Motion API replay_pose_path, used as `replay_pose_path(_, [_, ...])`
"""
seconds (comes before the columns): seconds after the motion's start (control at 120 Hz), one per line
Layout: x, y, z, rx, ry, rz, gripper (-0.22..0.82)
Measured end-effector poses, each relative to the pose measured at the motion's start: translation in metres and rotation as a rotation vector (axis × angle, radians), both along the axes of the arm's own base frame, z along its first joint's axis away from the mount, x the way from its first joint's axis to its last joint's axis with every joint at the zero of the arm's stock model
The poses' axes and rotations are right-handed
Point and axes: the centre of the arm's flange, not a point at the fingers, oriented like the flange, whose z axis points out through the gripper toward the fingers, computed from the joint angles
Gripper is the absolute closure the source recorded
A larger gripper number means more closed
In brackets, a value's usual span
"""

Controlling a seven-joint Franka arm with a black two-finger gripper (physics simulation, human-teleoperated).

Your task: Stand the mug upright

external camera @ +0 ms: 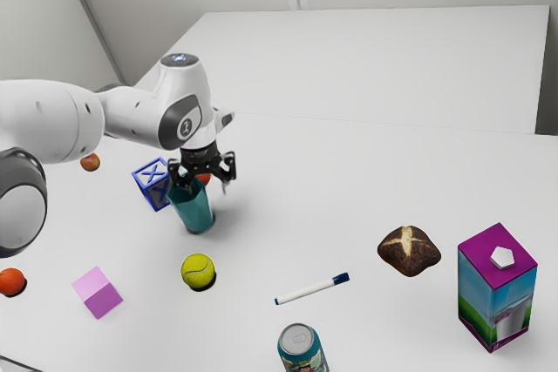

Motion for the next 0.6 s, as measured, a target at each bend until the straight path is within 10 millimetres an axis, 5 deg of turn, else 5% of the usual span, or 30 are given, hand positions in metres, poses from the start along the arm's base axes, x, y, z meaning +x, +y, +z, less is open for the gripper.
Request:
replay_pose_path(0.233, [0.007, -0.001, 0.011, -0.014, -0.024, -0.004, 0.07])
replay_pose_path(0.6, [0.011, -0.002, 0.027, -0.034, -0.049, -0.018, 0.01])
